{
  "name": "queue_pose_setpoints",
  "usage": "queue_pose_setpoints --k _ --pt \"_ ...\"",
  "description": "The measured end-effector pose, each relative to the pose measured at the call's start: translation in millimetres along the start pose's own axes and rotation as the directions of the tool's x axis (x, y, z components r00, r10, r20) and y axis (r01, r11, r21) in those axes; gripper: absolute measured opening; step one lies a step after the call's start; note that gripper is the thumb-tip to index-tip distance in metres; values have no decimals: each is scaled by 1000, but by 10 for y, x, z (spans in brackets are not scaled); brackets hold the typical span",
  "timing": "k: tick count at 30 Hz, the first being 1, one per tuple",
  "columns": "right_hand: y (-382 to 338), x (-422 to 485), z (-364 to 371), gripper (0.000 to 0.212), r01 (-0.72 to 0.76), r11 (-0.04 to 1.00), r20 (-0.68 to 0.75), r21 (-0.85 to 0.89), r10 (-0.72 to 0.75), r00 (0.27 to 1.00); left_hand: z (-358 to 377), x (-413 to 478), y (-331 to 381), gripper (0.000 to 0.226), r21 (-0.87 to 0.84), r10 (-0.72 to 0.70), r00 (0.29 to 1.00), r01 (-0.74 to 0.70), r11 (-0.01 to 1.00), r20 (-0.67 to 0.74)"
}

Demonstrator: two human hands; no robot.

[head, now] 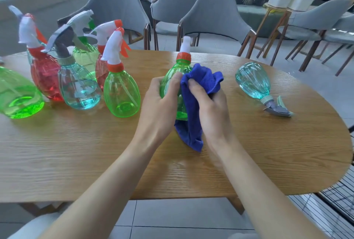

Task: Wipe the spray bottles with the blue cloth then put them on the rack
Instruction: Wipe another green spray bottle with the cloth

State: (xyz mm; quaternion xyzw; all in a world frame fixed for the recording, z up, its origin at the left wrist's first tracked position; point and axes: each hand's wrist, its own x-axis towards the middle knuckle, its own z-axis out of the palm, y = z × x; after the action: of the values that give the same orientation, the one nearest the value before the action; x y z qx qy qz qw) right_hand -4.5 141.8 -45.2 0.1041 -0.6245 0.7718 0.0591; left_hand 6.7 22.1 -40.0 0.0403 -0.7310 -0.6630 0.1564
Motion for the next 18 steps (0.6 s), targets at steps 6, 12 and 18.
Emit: queue_pose_setpoints --k 6,12,18 --pt "-100 81 -81 23 -32 999 -113 18 33 993 -34 -43 6 29 57 54 981 -66 996 184" --pt "-85 60 -47 16 -75 988 -90 137 88 992 9 -88 -4 29 115 110 986 -124 986 122" --pt "-93 113 -101 18 -121 974 -103 193 143 984 -53 -61 -5 30 134 120 969 -151 980 214"
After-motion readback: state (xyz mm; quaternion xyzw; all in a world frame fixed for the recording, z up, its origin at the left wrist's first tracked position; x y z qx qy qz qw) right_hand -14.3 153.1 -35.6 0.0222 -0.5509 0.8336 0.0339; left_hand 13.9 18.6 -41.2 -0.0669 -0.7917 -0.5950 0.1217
